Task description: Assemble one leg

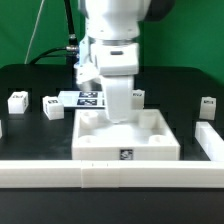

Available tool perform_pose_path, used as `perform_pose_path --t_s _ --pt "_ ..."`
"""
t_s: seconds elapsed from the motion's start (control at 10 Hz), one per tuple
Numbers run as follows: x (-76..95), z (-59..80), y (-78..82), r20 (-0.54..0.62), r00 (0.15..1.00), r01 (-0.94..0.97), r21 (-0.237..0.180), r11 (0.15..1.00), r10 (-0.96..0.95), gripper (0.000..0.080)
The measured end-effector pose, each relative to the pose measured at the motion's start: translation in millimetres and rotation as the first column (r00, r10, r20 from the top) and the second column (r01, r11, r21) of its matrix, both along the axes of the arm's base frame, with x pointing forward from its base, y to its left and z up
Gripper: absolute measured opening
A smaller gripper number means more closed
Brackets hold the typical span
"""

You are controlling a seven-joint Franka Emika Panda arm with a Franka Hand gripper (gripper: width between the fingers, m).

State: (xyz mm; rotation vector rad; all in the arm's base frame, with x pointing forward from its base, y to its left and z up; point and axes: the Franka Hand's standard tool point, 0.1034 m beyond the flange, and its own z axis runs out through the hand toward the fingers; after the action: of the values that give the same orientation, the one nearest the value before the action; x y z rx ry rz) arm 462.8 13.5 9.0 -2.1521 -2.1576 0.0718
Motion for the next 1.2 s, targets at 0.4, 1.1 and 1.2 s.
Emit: perform_pose_path --t_s 0.4,1.1,1.2 --pt "29.7 -1.3 37.8 0.028 0.998 0.063 0.017 0.998 -0.064 0.007" --pt "36.6 -1.6 52.4 0.026 0.996 0.09 0.016 0.996 -0.091 0.0302" --pt "36.6 -1.6 52.3 0.026 0.996 0.09 0.016 0.996 -0.091 0.0302"
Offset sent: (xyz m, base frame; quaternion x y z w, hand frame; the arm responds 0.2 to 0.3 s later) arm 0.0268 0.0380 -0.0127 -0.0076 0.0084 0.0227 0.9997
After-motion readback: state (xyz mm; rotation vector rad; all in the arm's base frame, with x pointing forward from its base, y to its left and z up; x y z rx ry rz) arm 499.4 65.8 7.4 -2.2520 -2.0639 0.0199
